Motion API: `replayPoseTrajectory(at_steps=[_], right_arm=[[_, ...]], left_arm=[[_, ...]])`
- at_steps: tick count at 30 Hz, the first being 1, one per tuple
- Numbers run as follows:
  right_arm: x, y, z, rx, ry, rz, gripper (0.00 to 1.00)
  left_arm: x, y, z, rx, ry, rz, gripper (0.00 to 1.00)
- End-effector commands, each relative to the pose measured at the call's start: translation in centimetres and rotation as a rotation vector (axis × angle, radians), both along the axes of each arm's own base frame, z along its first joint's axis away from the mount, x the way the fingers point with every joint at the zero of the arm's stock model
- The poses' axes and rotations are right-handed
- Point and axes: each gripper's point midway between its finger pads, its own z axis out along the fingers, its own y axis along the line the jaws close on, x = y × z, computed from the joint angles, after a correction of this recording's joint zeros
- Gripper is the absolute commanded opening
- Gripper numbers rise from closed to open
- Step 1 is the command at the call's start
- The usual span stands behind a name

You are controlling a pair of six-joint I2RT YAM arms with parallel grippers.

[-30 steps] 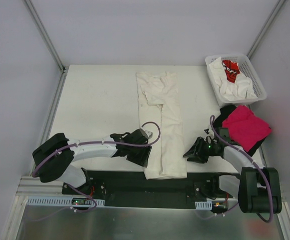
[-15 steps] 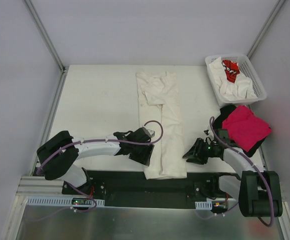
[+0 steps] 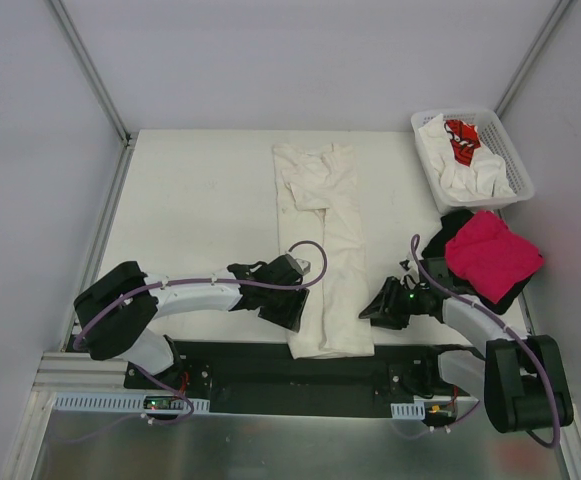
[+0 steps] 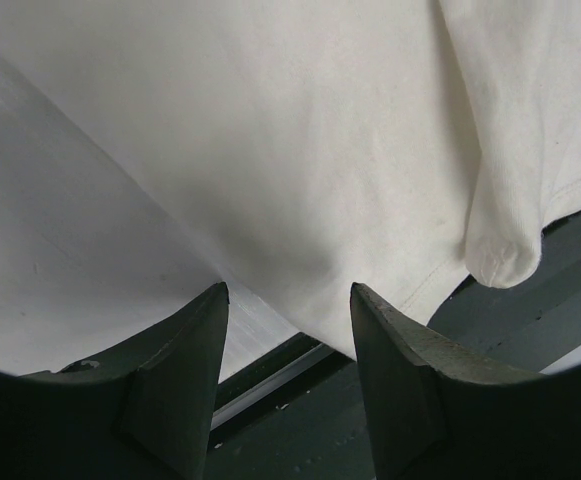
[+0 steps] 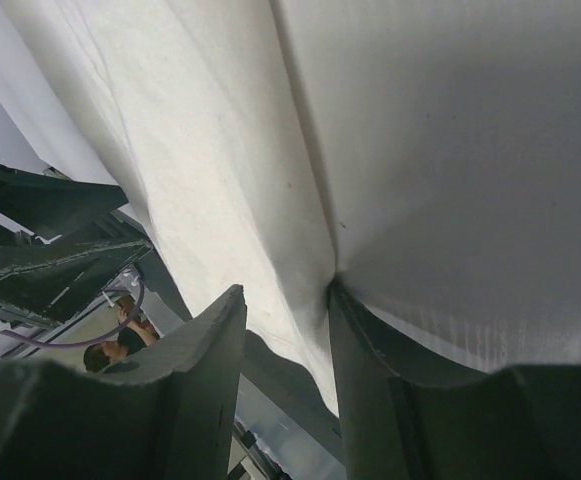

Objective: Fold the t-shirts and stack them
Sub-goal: Grab the bottom of the folded rectangular tshirt with both arms

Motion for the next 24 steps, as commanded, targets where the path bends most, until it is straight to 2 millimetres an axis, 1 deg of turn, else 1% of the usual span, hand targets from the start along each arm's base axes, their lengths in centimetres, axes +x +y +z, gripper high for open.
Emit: replayPoseTrajectory(at_steps=[1,5,12,16,17,18,19,21,24], right_arm=[[0.72,0.44,0.05,0.002,-0.016,-0.007,0.42],[0.97,0.51,0.22,-0.004,-0.027,-0.011,0.41],[0.83,0.48,0.12,-0.008,-0.024,-0.011,0.41],[0.99,0.55,0.31,-0.005,-0.026,-0.009,0.39],[1.11,0.57,0.41,-0.004,-0.031,-0.009,0.36],[1.03,0.53,0.41,-0.007,-0.029,-0.008,0.35],[1.13,0.50,0.50,-0.008,-0.033,-0.009,0.33],[1.13,0.45,0.51,-0.012,-0.031,-0.009,0.33],[1.22,0.49,0.61,-0.010,-0.034,-0.009,0.32]], left_arm=[[0.33,-0.33,0.07,0.004,-0.013,0.023,0.51],[0.34,-0.44,0.11,0.000,-0.016,0.020,0.51],[0.41,-0.47,0.03,-0.003,-0.020,0.023,0.51],[0.63,-0.65,0.11,-0.007,-0.024,0.029,0.51],[0.69,-0.66,0.12,-0.007,-0.027,0.030,0.49],[0.73,-0.72,0.14,-0.010,-0.028,0.030,0.35],[0.71,-0.82,0.19,-0.011,-0.029,0.027,0.28],[0.70,-0.83,0.12,-0.010,-0.026,0.022,0.24],[0.58,-1.03,-0.19,-0.004,-0.012,0.016,0.22]])
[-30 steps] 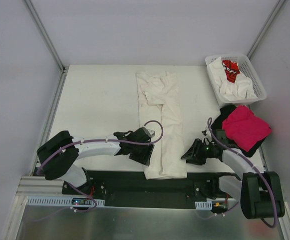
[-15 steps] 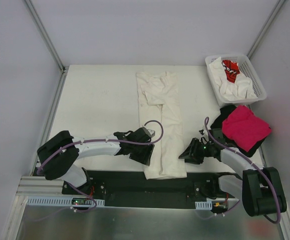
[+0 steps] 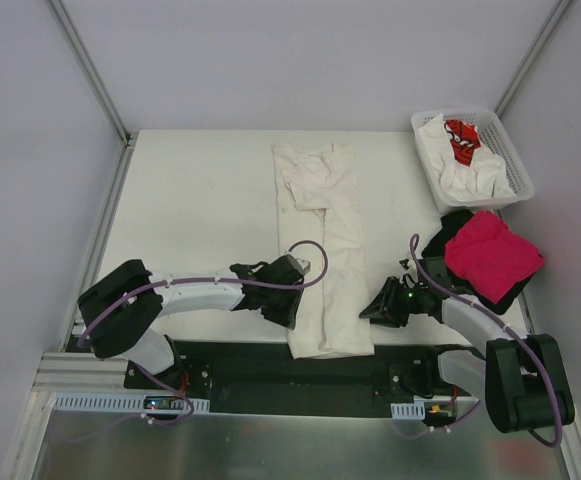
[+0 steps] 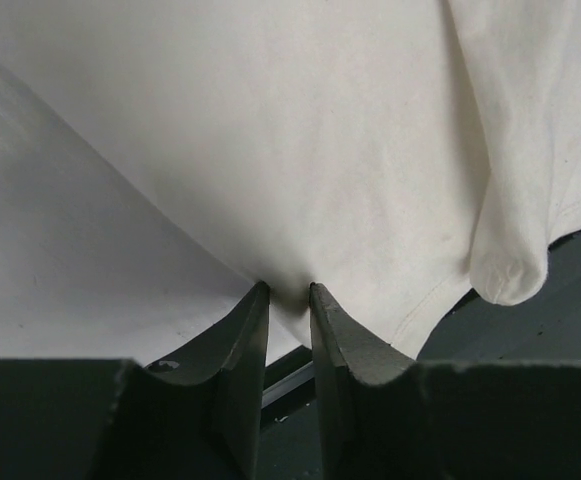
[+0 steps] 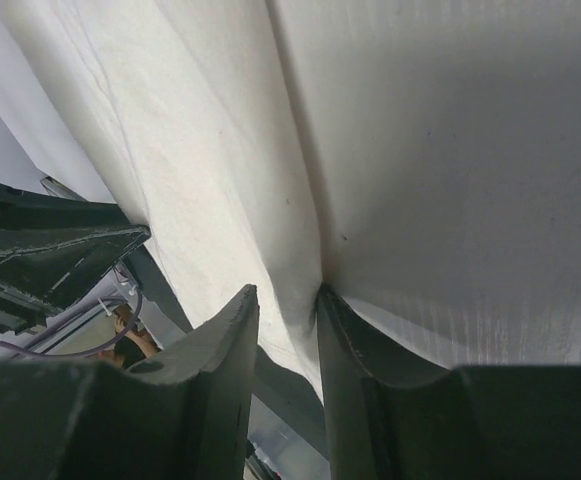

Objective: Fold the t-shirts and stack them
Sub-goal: Grab the bottom of the folded rectangular tshirt with both arms

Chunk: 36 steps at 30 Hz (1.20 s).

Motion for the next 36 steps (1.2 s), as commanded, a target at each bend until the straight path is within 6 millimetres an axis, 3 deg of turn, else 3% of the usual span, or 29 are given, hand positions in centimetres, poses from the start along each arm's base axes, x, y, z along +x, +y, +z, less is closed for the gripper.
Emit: replayPoseTrajectory(at_steps=[1,5,7,14,18,24,26,29,36], right_arm=[[0.8,0.2,0.8,0.000,-0.027,0.000,0.33],[0.8,0.1,0.8,-0.004,-0.028,-0.002,0.31],[0.8,0.1,0.7,-0.004,-0.025,-0.002,0.25],[0.9,0.2,0.7,-0.005,-0.025,0.002,0.16],[1.1,0.2,0.8,0.000,-0.031,0.006,0.01],[1.1,0.3,0.7,0.005,-0.030,0.002,0.01],[1.2,0.4,0.9,0.009,-0.033,0.003,0.01],[1.5,0.5,1.2,0.015,-0.038,0.001,0.01],[2.6,0.6,2.2,0.019,-0.072,-0.003,0.01]], left_arm=[[0.3,-0.8,-0.1,-0.001,-0.006,-0.007,0.22],[0.4,-0.8,-0.2,0.005,-0.011,-0.012,0.20],[0.5,-1.0,-0.1,0.002,-0.015,-0.010,0.16],[0.5,-0.9,-0.2,0.005,-0.014,-0.010,0.16],[0.7,-0.8,0.0,0.001,-0.029,-0.005,0.16],[1.1,-0.6,0.4,0.001,-0.058,0.010,0.15],[1.4,-0.3,0.4,0.010,-0.074,0.024,0.09],[2.2,0.0,1.0,0.011,-0.121,0.044,0.04],[4.3,0.0,3.3,0.001,-0.203,0.083,0.05]])
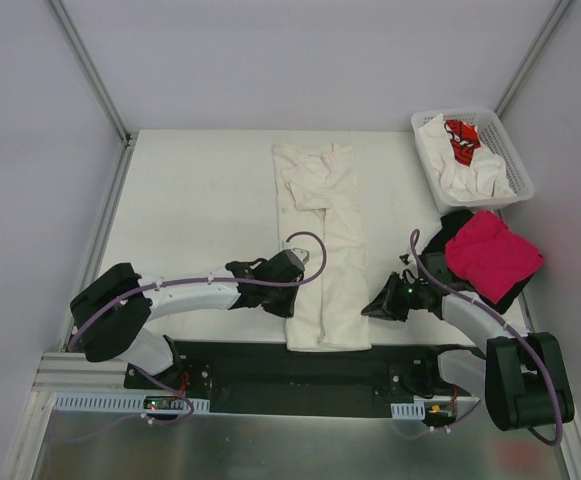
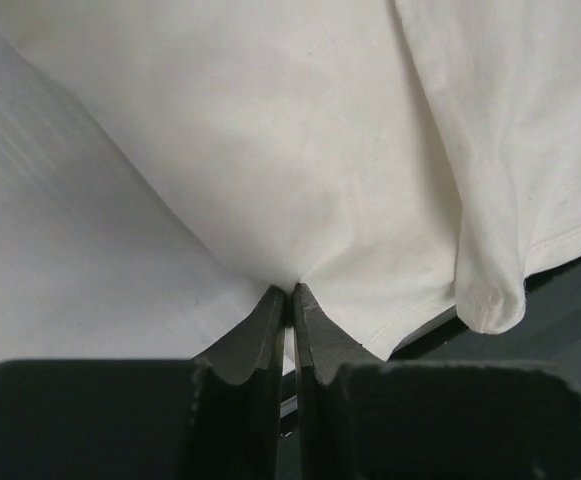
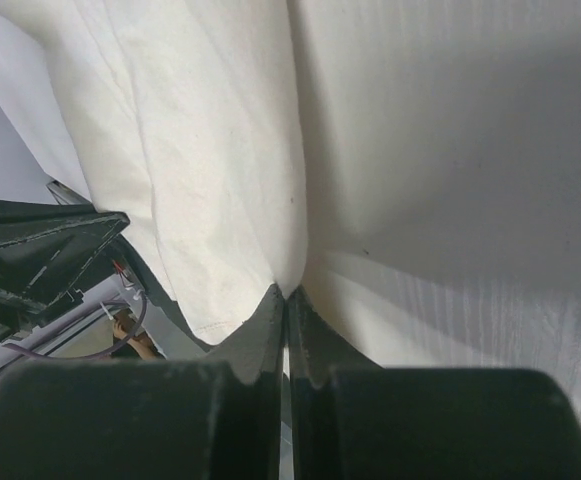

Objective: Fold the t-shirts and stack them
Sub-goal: Grab the bottom of the folded rectangular tshirt with both arms

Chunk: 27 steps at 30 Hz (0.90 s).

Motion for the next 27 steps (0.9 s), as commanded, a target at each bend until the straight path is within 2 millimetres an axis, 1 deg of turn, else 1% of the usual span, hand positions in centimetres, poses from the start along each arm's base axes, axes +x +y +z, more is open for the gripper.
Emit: replayPoseTrajectory(at_steps=[1,8,13,20,23,27], right_arm=[[2.0,0.6,1.8,0.020,-0.058,0.000,0.01],[3.0,0.7,2.6,0.022,-0.076,-0.001,0.01],[3.3,0.7,3.0,0.021,-0.084,-0.007,0.01],[4.2,0.8,3.4,0.014,-0.095,-0.011,0.01],[4.9,1.0,3.7,0.022,-0.101,-0.014,0.01],[5.2,1.1,3.7,0.028,-0.096,-0.019,0.01]], left_arm=[[2.2,-0.1,2.2,-0.007,-0.097,0.033,0.05],[2.8,0.7,2.0,0.023,-0.111,0.040,0.05],[3.3,1.0,2.2,0.023,-0.118,0.056,0.05],[4.3,1.8,2.3,0.037,-0.140,0.076,0.05],[5.1,2.2,2.8,0.034,-0.159,0.090,0.06],[5.9,2.6,3.2,0.035,-0.172,0.100,0.06]])
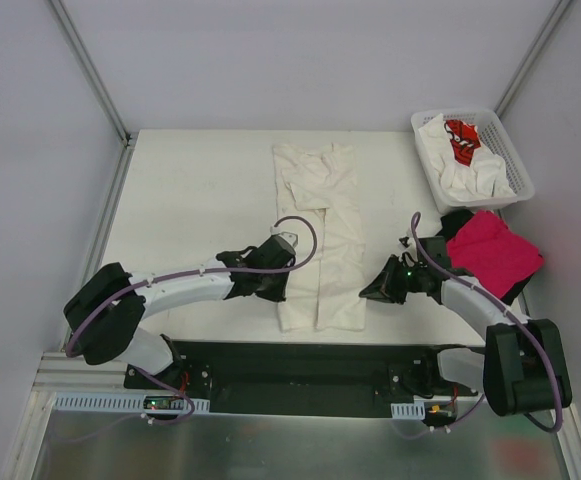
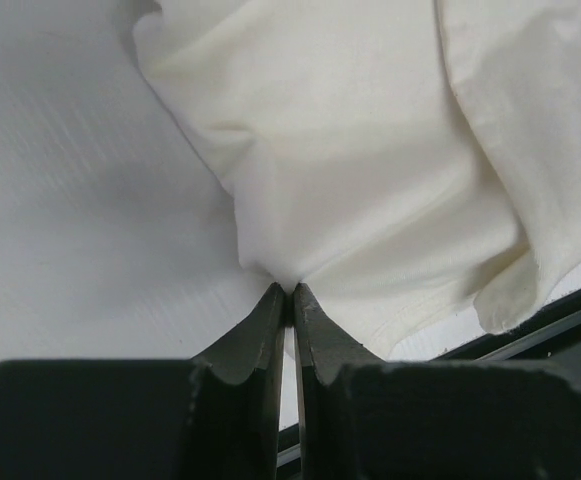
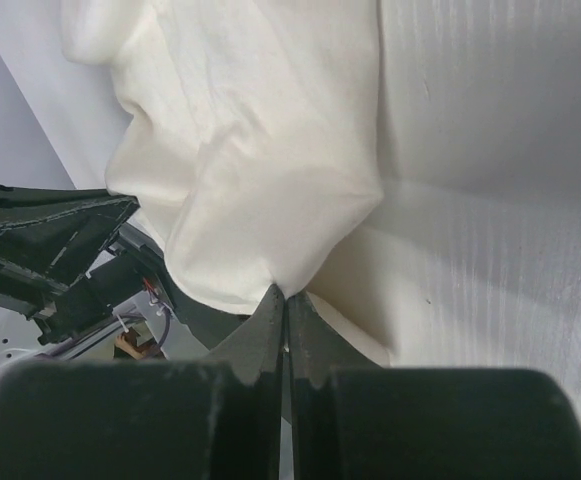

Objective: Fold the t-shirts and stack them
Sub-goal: Grab the bottom of the folded rectangular tshirt with both arms

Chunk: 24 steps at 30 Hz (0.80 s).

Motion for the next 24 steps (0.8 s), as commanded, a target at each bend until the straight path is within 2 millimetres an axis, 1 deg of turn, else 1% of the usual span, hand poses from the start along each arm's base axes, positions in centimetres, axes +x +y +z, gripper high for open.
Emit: replayPoseTrajectory(at_steps=[1,4,7,8,12,14,16,17,19,20,22,23,24], right_arm=[[1.3,0.4,0.9,0.010,-0.037,-0.007,0.01],[0.7,0.2,0.4,0.006,-0.022,-0.004,0.01],[0.6,0.2,0.2,0.004,-0.019,-0.010,0.01],[0.6,0.2,0.3,0.004,-0.021,-0.010,0.02],[0.9,0.2,0.4,0.001,-0.026,-0.007,0.22],[0.8,0.1,0.2,-0.009,-0.014,-0.001,0.27],[0.7,0.0,-0.1,-0.018,-0.011,-0.003,0.29],[0.7,0.0,-0.2,-0.021,-0.010,-0.003,0.29],[0.5,-0.1,-0.4,-0.023,-0.004,-0.001,0.29],[0.5,-0.1,-0.4,-0.024,-0.003,-0.004,0.29],[0.3,-0.3,-0.4,-0.031,-0.006,-0.005,0.29],[0.2,-0.4,-0.5,-0.037,-0.007,-0.006,0.29],[0.0,-0.6,-0.6,-0.054,-0.013,-0.003,0.29]], left_arm=[[2.0,0.5,2.2,-0.005,-0.073,0.016,0.06],[2.0,0.8,1.7,0.002,-0.063,0.024,0.06],[1.8,0.9,1.3,0.010,-0.052,0.024,0.06],[1.8,0.9,1.3,0.011,-0.052,0.022,0.06],[1.9,1.0,1.5,0.007,-0.057,0.026,0.09],[1.9,1.0,1.6,0.002,-0.055,0.023,0.10],[1.9,1.0,1.6,0.001,-0.054,0.018,0.15],[1.8,1.0,1.6,0.001,-0.054,0.013,0.21],[1.7,1.0,1.7,-0.002,-0.054,0.010,0.27],[1.5,1.0,1.9,-0.012,-0.049,0.004,0.32],[1.1,1.1,1.8,-0.022,-0.038,0.004,0.38],[0.7,1.3,1.9,-0.029,-0.034,0.002,0.43],[0.5,1.4,1.9,-0.033,-0.030,0.003,0.45]])
